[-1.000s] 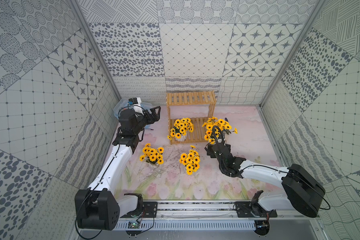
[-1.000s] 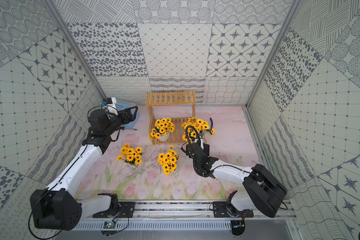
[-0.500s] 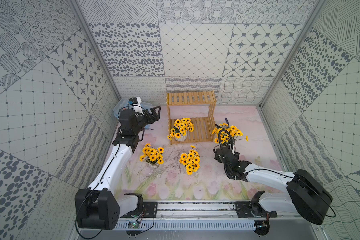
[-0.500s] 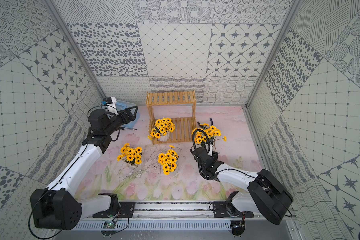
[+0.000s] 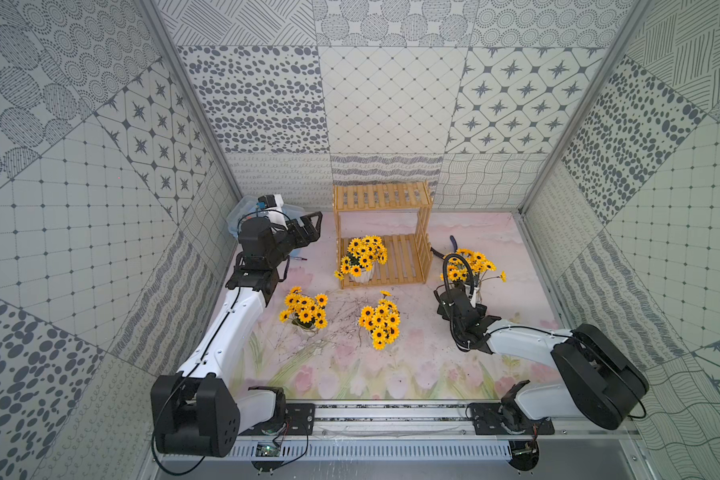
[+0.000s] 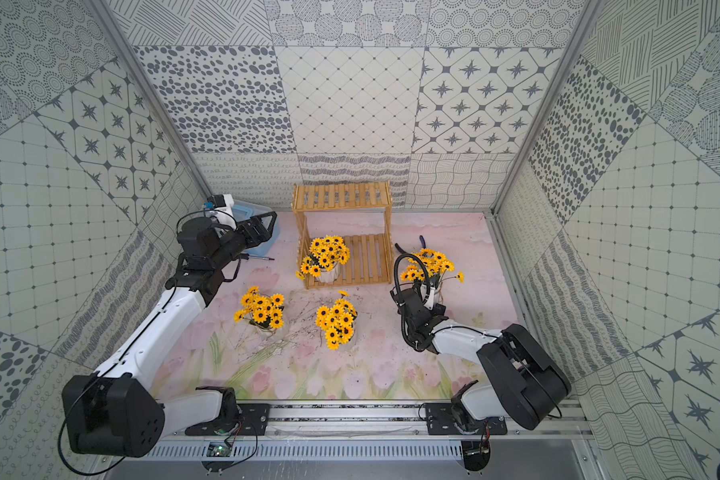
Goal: Take the sunflower pots off the shelves
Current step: Place the sunflower pot at the center of the board.
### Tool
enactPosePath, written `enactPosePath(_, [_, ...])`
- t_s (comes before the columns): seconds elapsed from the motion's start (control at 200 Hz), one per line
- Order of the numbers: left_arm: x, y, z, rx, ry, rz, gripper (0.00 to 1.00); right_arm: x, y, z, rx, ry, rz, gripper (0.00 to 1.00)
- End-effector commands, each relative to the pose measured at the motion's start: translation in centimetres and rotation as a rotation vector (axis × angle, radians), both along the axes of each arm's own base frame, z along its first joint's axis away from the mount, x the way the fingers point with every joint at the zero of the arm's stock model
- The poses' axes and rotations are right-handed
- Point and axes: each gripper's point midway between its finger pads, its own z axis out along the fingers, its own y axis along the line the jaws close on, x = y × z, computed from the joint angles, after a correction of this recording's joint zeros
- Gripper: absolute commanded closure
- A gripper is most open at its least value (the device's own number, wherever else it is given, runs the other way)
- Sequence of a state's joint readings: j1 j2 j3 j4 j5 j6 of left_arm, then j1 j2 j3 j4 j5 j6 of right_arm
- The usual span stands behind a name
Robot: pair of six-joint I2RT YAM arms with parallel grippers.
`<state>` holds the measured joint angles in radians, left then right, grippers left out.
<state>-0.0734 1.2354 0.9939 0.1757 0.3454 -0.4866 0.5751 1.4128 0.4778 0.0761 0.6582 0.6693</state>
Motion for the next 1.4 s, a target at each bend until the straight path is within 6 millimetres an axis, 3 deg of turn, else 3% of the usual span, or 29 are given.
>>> enactPosePath(0.0, [0.2,0.0,2.7,-0.007,-0.093,-0.012,0.04,2.6,0.3,2.7,0.055,-0.132,-0.036,1.00])
enactPosePath(0.245, [0.4,0.0,2.7,-0.006,-0.094,-0.012,0.04,3.7,0.0,1.8,0.013,-0.116,-0.040,1.00])
enactPosePath(0.27, [0.4,-0.1,2.7,-0.004,-0.094,-0.014,0.04,4.4,0.4,2.7,0.025,-0.138,-0.042,1.00])
enactPosePath(0.34, [0.4,-0.1,2.7,-0.004,-0.094,-0.015,0.04,4.7,0.5,2.5,0.025,-0.130,-0.046,1.00])
enactPosePath(0.785, [0.4,-0.1,2.6,-0.004,-0.092,-0.014,0.04,2.9,2.0,-1.1,0.026,-0.031,-0.041,1.00])
enactPosePath(1.055, [0.3,-0.1,2.7,-0.004,-0.093,-0.014,0.04,2.5,2.8,-1.5,0.007,-0.015,-0.032,1.00])
enactPosePath(1.396, [0.2,0.0,2.6,0.001,-0.093,-0.010,0.04,1.4,3.4,-1.6,-0.013,0.009,-0.011,0.73])
